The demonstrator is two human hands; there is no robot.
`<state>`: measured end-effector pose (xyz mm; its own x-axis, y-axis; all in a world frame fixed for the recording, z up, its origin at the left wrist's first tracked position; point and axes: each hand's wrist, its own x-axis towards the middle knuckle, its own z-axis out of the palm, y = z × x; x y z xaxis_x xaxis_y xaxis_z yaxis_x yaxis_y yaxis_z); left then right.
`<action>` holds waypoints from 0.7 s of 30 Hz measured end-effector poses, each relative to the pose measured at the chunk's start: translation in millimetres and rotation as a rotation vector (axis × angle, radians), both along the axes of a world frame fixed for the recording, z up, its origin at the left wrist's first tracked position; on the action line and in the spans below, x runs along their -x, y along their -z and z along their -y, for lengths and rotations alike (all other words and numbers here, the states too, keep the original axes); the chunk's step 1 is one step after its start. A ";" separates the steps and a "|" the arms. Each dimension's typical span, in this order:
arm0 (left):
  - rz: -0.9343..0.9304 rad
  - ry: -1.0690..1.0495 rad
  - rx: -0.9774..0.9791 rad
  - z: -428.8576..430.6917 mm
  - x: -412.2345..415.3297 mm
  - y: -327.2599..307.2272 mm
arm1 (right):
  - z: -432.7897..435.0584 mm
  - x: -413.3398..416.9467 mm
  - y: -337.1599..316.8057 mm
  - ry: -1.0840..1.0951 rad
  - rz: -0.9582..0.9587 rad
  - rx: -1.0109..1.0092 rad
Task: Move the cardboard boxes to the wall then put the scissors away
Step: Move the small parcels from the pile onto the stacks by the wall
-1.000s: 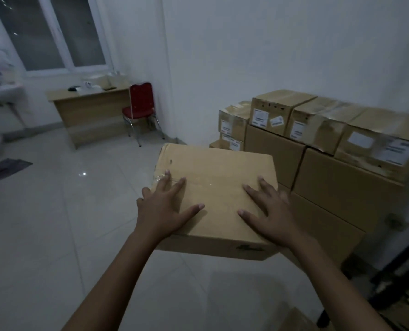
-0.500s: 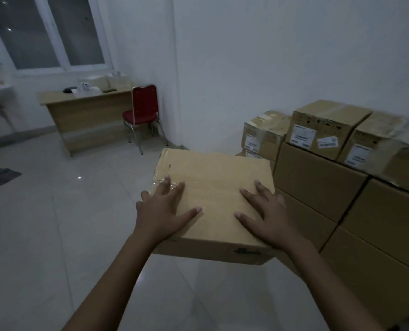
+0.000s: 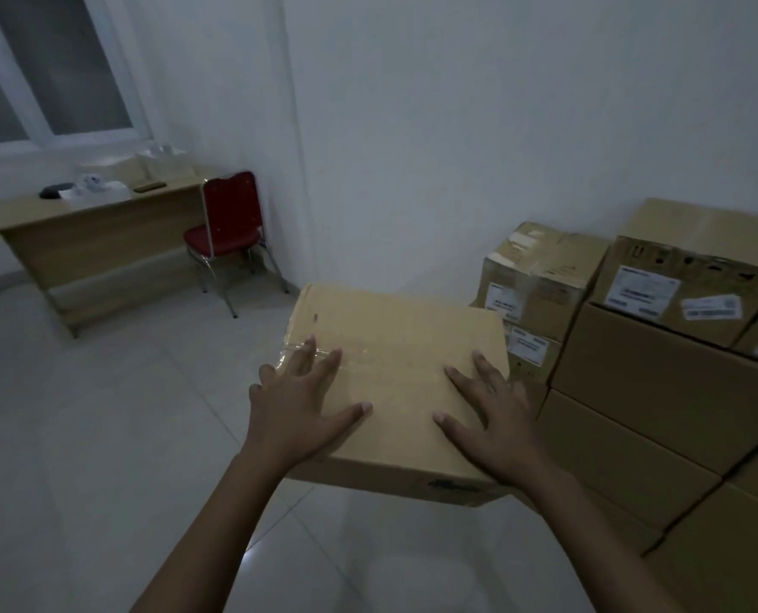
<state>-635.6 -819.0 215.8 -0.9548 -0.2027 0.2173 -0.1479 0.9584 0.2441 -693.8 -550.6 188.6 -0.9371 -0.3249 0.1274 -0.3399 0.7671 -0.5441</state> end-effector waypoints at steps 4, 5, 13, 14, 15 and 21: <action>0.023 0.031 -0.012 22.1 64.0 12.8 | 19.3 52.6 9.5 0.035 0.033 -0.034; 0.036 0.039 -0.018 27.1 83.6 15.5 | 23.9 69.2 10.9 0.038 0.043 -0.038; 0.083 0.056 -0.077 72.6 246.2 17.8 | 66.7 231.4 2.5 0.033 0.061 -0.070; 0.075 0.055 -0.077 77.0 260.4 16.6 | 71.4 247.0 2.5 0.029 0.055 -0.071; 0.069 0.052 -0.083 83.5 276.6 15.9 | 77.7 264.5 2.4 0.025 0.052 -0.076; 0.102 0.049 -0.123 137.7 368.5 33.9 | 130.9 358.2 13.1 0.046 0.061 -0.127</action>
<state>-1004.1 -956.8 182.0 -0.9800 -0.1743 0.0955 -0.1315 0.9289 0.3461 -1052.0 -681.5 175.5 -0.9561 -0.2916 0.0304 -0.2723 0.8452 -0.4599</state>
